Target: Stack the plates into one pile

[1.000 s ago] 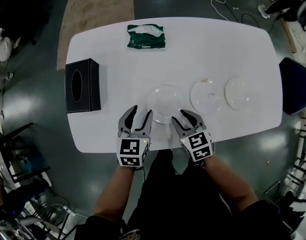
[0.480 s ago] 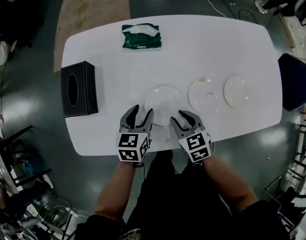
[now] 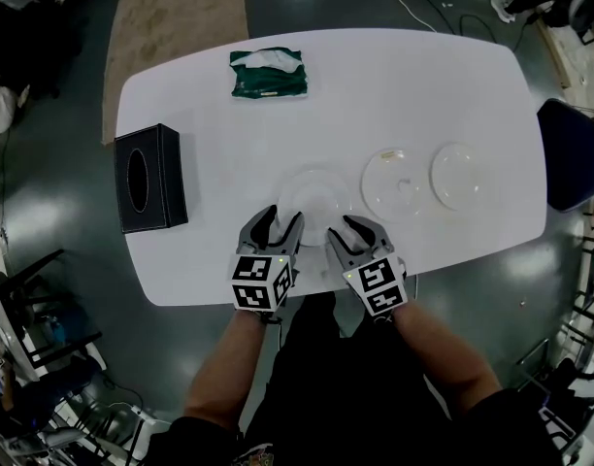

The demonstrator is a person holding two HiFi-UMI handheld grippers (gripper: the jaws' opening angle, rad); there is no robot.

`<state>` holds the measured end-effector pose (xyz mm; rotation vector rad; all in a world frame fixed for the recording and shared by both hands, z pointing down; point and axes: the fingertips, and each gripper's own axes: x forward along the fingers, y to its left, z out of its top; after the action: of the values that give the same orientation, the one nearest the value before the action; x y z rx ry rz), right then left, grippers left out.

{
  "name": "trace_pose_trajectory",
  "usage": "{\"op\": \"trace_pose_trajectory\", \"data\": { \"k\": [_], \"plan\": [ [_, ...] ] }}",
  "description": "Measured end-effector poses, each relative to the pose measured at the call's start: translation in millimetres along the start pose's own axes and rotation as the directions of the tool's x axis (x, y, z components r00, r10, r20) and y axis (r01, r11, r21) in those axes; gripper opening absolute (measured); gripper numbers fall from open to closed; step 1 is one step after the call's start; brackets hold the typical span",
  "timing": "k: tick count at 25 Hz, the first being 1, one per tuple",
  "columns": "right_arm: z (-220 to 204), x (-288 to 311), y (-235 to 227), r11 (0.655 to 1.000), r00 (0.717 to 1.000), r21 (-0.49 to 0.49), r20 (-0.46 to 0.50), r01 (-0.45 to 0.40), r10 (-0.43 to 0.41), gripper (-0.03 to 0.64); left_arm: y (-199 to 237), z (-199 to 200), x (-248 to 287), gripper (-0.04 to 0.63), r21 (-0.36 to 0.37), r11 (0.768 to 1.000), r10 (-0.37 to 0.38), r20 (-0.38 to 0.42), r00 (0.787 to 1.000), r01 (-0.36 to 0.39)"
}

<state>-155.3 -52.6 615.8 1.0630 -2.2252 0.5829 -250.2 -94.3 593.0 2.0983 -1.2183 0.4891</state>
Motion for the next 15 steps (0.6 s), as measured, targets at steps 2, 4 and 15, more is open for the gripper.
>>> {"op": "trace_pose_trajectory", "data": {
  "k": [2, 4, 15],
  "plan": [
    [0.1, -0.2, 0.0, 1.0, 1.0, -0.001, 0.002, 0.001, -0.001, 0.159, -0.2, -2.6, 1.8, 0.218, -0.008, 1.0, 0.003, -0.008, 1.0, -0.003],
    [0.0, 0.5, 0.4, 1.0, 1.0, -0.006, 0.004, 0.0, 0.0, 0.158, -0.8, -5.7, 3.8, 0.216, -0.01, 1.0, 0.002, -0.018, 1.0, -0.003],
    [-1.8, -6.2, 0.4, 1.0, 1.0, 0.007, 0.009, -0.001, 0.001, 0.155, -6.0, -7.0, 0.9, 0.104, -0.103, 0.994, -0.046, -0.023, 0.999, 0.043]
  ]
}}
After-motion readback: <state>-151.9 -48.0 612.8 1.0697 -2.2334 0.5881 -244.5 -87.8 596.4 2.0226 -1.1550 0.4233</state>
